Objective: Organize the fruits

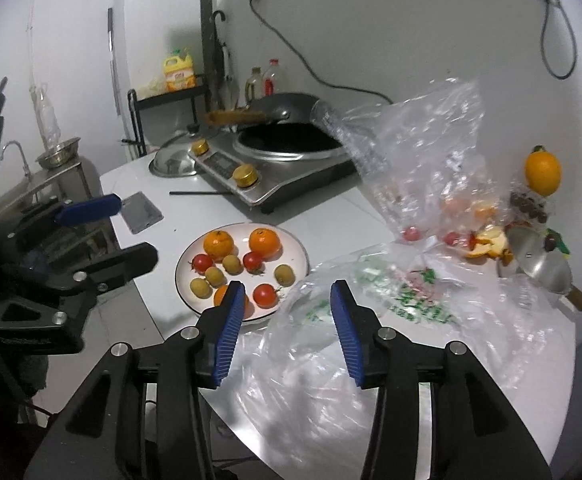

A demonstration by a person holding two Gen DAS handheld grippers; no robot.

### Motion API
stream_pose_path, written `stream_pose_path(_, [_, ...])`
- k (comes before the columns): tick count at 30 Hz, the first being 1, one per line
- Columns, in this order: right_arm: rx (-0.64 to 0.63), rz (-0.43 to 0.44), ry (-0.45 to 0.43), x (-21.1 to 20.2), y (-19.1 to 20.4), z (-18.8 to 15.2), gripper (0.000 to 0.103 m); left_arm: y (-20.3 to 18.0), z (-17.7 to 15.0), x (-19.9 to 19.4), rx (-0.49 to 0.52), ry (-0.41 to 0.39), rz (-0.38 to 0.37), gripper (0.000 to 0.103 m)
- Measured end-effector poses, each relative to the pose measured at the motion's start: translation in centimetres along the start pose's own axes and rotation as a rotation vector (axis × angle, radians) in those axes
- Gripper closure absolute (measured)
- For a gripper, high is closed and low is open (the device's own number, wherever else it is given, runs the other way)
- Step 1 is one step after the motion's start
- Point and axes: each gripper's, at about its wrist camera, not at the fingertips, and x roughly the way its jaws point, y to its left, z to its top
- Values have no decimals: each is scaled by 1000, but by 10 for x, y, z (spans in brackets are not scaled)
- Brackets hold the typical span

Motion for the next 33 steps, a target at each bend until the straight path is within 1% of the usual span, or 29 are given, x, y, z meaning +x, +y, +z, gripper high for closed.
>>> stream_pose_path(4, [-5, -30, -37, -24, -4, 0, 55, -7, 13, -19, -6, -38, 1, 21])
stream_pose_path(6, [-7, -39, -57, -35, -7, 1, 55, -8, 21, -29, -38, -58, 16, 21])
stream_pose_path(9, [-10, -57, -90, -51, -11, 4, 54, -8, 32, -43, -81, -80, 19, 20])
stream_pose_path(11, [-10, -69, -112, -62, -14, 7, 53, -9, 36, -49, -88, -88, 28, 20])
stream_pose_path(12, [-8, -73, -125, -68, -15, 8, 51, -10, 39, -53, -86, -96, 29, 20])
stream_pose_path(13, [-8, -77, -139, -74, -16, 10, 45, -12, 42, -56, -82, -105, 32, 20])
stream_pose_path(14, [-8, -79, -155, -80, -16, 13, 41, -13, 43, -59, -79, -112, 33, 20])
stream_pose_path(18, [-22, -95, -213, -102, -15, 22, 39, -21, 52, -76, -59, -156, 33, 20])
stream_pose_path(20, [-32, -103, -240, -111, -14, 28, 35, -22, 57, -84, -59, -178, 41, 20])
stream_pose_path(26, [-55, -119, -320, -136, -10, 46, 35, -18, 72, -103, -61, -234, 74, 20])
stream_pose_path(33, [-77, -132, -383, -155, -7, 61, 35, -6, 84, -124, -72, -294, 119, 20])
